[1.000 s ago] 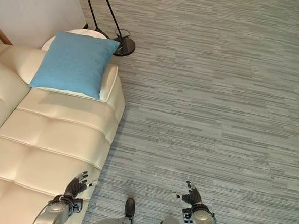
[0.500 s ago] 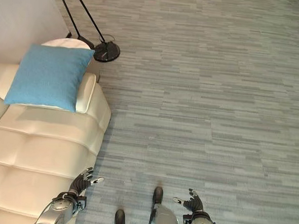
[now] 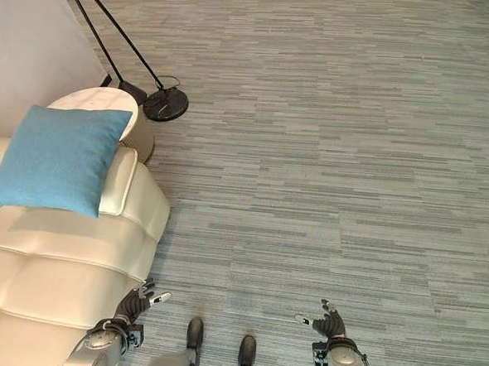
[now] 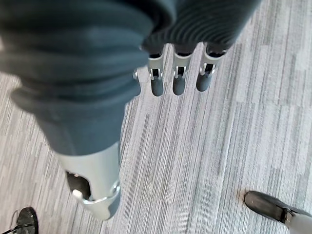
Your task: Pick up all the scattered cushions and arrange them neatly on the sofa.
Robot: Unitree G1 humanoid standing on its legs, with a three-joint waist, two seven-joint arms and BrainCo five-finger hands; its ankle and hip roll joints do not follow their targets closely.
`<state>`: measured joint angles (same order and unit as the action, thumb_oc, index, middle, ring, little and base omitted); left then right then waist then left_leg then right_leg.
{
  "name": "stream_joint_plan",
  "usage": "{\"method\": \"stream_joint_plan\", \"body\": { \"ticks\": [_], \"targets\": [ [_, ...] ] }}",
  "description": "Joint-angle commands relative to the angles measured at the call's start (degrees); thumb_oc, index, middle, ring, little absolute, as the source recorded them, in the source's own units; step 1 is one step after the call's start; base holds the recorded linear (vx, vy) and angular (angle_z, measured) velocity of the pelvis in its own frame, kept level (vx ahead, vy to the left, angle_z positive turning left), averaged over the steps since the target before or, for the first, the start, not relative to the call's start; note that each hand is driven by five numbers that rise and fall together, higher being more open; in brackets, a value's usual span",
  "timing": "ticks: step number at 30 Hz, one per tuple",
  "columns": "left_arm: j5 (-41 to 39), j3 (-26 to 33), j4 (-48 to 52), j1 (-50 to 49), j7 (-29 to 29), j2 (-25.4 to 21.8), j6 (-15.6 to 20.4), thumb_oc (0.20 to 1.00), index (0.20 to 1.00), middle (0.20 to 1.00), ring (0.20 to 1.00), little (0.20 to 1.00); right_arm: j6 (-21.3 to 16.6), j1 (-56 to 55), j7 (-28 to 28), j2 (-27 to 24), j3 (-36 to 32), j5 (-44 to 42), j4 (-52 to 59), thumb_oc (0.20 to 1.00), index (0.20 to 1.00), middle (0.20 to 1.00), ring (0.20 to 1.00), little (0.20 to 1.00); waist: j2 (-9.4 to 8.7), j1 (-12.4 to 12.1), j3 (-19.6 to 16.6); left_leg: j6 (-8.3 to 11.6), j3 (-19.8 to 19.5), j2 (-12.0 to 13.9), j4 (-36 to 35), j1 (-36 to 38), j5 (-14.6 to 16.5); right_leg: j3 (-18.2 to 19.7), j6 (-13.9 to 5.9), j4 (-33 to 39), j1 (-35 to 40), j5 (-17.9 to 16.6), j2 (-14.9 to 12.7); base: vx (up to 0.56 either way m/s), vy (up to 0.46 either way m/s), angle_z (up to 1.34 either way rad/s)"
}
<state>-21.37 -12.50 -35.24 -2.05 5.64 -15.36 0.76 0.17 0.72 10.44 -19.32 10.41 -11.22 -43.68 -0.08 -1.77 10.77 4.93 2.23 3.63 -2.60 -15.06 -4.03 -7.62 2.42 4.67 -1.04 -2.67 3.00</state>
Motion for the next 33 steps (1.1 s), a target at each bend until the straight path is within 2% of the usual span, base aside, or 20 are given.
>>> {"method": "stream_joint_plan", "body": {
  "ticks": [1,2,3,5,6,8,11,12,13,16,17,20,21,23,26,27,29,30,32,33],
  "targets": [
    [-0.11,2.22,1.11,0.49,0.34,-0.97,2.27,1.0,1.0,1.0,1.0,1.0,-0.86,-1.36,0.64,-0.95,-1.54,1.19,1.7,1.0,1.0,1.0,1.0,1.0,0.88,-1.27,0.19,-0.75,2.24,0.78,2.27,-1.94,-1.3,1.16,-7.32,-4.51,3.96,11.28,-6.81,0.36,0.26,-0.11],
    [0.04,2.48,0.64,0.16,0.28,-0.99,2.31,1.0,1.0,1.0,1.0,1.0,-0.57,-1.38,0.33,-0.39,-1.62,1.71,1.26,1.0,1.0,1.0,1.0,1.0,0.69,-1.51,-0.7,-1.26,2.47,0.39,4.66,-2.87,-1.69,1.4,-7.97,-4.57,5.6,11.76,-8.15,0.24,0.17,-0.09],
    [0.04,2.48,0.64,0.16,0.28,-1.0,2.31,1.0,1.0,1.0,1.0,1.0,-0.57,-1.38,0.33,-0.39,-1.62,1.71,1.26,1.0,1.0,1.0,1.0,1.0,0.69,-1.51,-0.71,-1.26,2.48,0.39,4.68,-2.88,-1.68,1.4,-7.97,-4.57,5.59,11.76,-8.15,0.46,0.321,-0.1],
    [0.24,2.43,-0.73,0.23,-0.2,-1.37,2.02,1.0,1.0,1.0,1.0,1.0,-0.48,-1.35,-0.29,1.01,-1.74,1.7,0.3,1.0,1.0,1.0,1.0,1.0,-0.96,-1.66,-1.62,-2.91,2.68,-1.17,7.86,-2.29,0.75,2.21,-9.28,-9.91,5.12,12.14,-10.82,0.34,0.241,-0.07],
    [0.23,2.43,-0.73,0.24,-0.2,-1.35,2.03,1.0,1.0,1.0,1.0,1.0,-0.48,-1.34,-0.29,1.0,-1.75,1.7,0.29,1.0,1.0,1.0,1.0,1.0,-0.88,-1.7,-1.74,-2.9,2.68,-1.07,7.83,-2.45,0.67,2.24,-9.25,-9.87,4.94,12.02,-10.72,0.3,0.23,-0.17],
    [0.84,2.45,-0.09,0.21,-0.5,-2.5,1.51,1.0,1.0,1.0,1.0,1.0,-0.22,-1.08,-0.87,1.64,-1.26,1.8,-0.24,1.0,1.0,1.0,1.0,1.0,-1.91,-1.53,-1.29,-5.22,3.22,-2.34,8.62,0.07,3.64,3.46,-10.58,-21.93,0.48,8.44,-12.22,0.29,0.251,-0.1],
    [0.91,2.89,-0.29,-0.22,-0.42,-3.21,1.35,1.0,1.0,1.0,1.0,1.0,-0.16,-1.58,-1.01,2.35,-1.34,1.48,0.39,1.0,1.0,1.0,1.0,1.0,-2.05,-0.84,-0.77,-7.16,3.71,-3.21,7.86,3.16,5.44,3.46,-10.72,-30.98,-4.38,2.43,-13.06,0.25,0.168,-0.12],
    [0.85,2.97,-0.26,-0.3,-0.34,-3.21,1.35,1.0,1.0,1.0,1.0,1.0,-0.15,-1.65,-1.03,2.56,-1.46,1.14,0.07,1.0,1.0,1.0,1.0,1.0,-1.64,-0.52,-0.86,-7.44,3.58,-3.07,7.15,4.25,5.68,3.52,-10.22,-31.95,-6.08,1.7,-12.6,0.28,0.128,0.02],
    [0.71,2.91,-0.22,-0.3,-0.29,-3.13,1.36,1.0,1.0,1.0,1.0,1.0,-0.26,-1.66,-1.09,2.76,-1.51,0.78,-0.26,1.0,1.0,1.0,1.0,1.0,-1.31,-0.08,-0.68,-7.52,3.39,-3.0,6.23,5.63,5.92,3.47,-9.62,-32.62,-8.15,2.73,-11.67,0.27,0.096,0.06],
    [-0.15,2.92,-0.45,0.13,-0.13,-2.66,1.47,1.0,1.0,1.0,1.0,1.0,-0.56,-0.94,-0.88,2.77,-1.68,-0.31,-0.58,1.0,1.0,1.0,1.0,1.0,-0.85,1.43,0.09,-7.17,2.89,-3.64,4.16,9.37,6.94,1.53,-8.84,-26.09,-11.19,5.77,-9.18,0.32,0.032,0.2],
    [-0.18,2.62,-1.04,0.47,0.22,-2.44,1.46,1.0,1.0,1.0,1.0,1.0,-0.87,-0.99,-0.49,2.79,-1.63,-0.72,-0.24,1.0,1.0,1.0,1.0,1.0,-1.04,2.38,0.52,-7.06,2.2,-4.35,3.35,11.44,7.69,1.96,-8.82,-22.08,-13.08,5.8,-7.14,0.34,-0.035,0.12],
    [-0.3,2.77,-0.47,1.1,0.66,-2.12,1.82,1.0,1.0,1.0,1.0,1.0,-0.85,-1.23,-0.1,2.88,-2.0,-1.58,0.17,1.0,1.0,1.0,1.0,1.0,-1.67,4.2,0.94,-6.76,-0.1,-6.2,2.81,14.57,9.27,4.44,-10.09,-11.48,-15.57,2.83,-4.3,0.32,-0.058,0.14],
    [-0.3,2.77,-0.47,1.09,0.66,-2.08,1.82,1.0,1.0,1.0,1.0,1.0,-0.86,-1.24,-0.1,2.83,-1.99,-1.59,0.16,1.0,1.0,1.0,1.0,1.0,-1.46,4.32,1.17,-6.73,-0.27,-6.02,2.79,14.92,9.43,4.23,-10.07,-11.24,-15.07,2.82,-4.16,0.28,-0.077,0.43],
    [0.79,2.51,-0.44,1.65,0.31,-2.36,2.15,1.0,1.0,1.0,1.0,1.0,-0.8,-1.92,-0.11,2.73,-2.08,-1.74,1.09,1.0,1.0,1.0,1.0,1.0,-1.72,5.79,0.69,-6.21,-3.47,-7.03,2.79,18.0,11.67,7.8,-10.16,-6.85,-15.56,1.32,-3.0,0.44,-0.155,0.8],
    [1.57,2.48,-0.63,0.89,-0.02,-2.12,2.2,1.0,1.0,1.0,1.0,1.0,-1.16,-2.31,-0.62,2.38,-1.75,-1.46,1.5,1.0,1.0,1.0,1.0,1.0,-1.55,6.08,-0.2,-5.91,-4.04,-6.86,3.59,19.58,13.1,8.58,-9.13,-8.32,-14.46,0.63,-2.83,0.38,-0.139,0.93],
    [2.18,2.7,-1.31,0.61,0.22,-2.1,1.81,1.0,1.0,1.0,1.0,1.0,-1.26,-1.91,-0.86,1.72,-1.48,-1.05,2.95,1.0,1.0,1.0,1.0,1.0,-1.06,6.31,-1.16,-4.78,-4.23,-5.82,6.7,19.81,13.13,8.25,-8.03,-9.74,-13.23,1.33,-2.48,0.36,-0.149,0.57],
    [2.54,2.82,-1.35,0.42,0.23,-2.01,1.71,1.0,1.0,1.0,1.0,1.0,-1.49,-1.79,-1.09,1.4,-1.26,-0.94,3.59,1.0,1.0,1.0,1.0,1.0,-0.77,6.29,-1.39,-3.98,-4.42,-5.61,10.06,19.08,12.16,7.98,-7.4,-9.96,-12.39,1.78,-2.33,0.33,-0.141,0.38],
    [3.51,3.05,-0.79,0.41,0.79,-2.19,1.6,1.0,1.0,1.0,1.0,1.0,-1.84,-1.35,-0.94,0.47,-1.07,-0.28,6.52,1.0,1.0,1.0,1.0,1.0,-0.77,5.78,-1.35,-2.77,-4.65,-5.59,18.4,16.28,9.15,7.37,-6.24,-10.15,-10.25,3.01,-2.33,0.28,-0.125,0.39],
    [3.85,3.16,-0.11,0.64,1.26,-2.22,1.71,1.0,1.0,1.0,1.0,1.0,-2.15,-1.14,-0.69,-0.49,-1.1,0.01,9.02,1.0,1.0,1.0,1.0,1.0,-1.37,5.03,-1.01,-2.03,-3.49,-5.18,25.1,12.41,5.86,6.89,-5.05,-10.0,-7.98,4.49,-2.96,0.32,-0.133,0.29],
    [4.15,3.09,-0.04,0.86,1.41,-2.17,1.76,1.0,1.0,1.0,1.0,1.0,-2.08,-1.1,-0.52,-0.75,-1.24,0.1,9.98,1.0,1.0,1.0,1.0,1.0,-1.72,4.71,-0.82,-2.33,-2.13,-4.43,27.24,10.34,6.0,6.51,-4.64,-10.18,-7.0,5.48,-3.4,0.28,-0.088,0.23]
  ]
}}
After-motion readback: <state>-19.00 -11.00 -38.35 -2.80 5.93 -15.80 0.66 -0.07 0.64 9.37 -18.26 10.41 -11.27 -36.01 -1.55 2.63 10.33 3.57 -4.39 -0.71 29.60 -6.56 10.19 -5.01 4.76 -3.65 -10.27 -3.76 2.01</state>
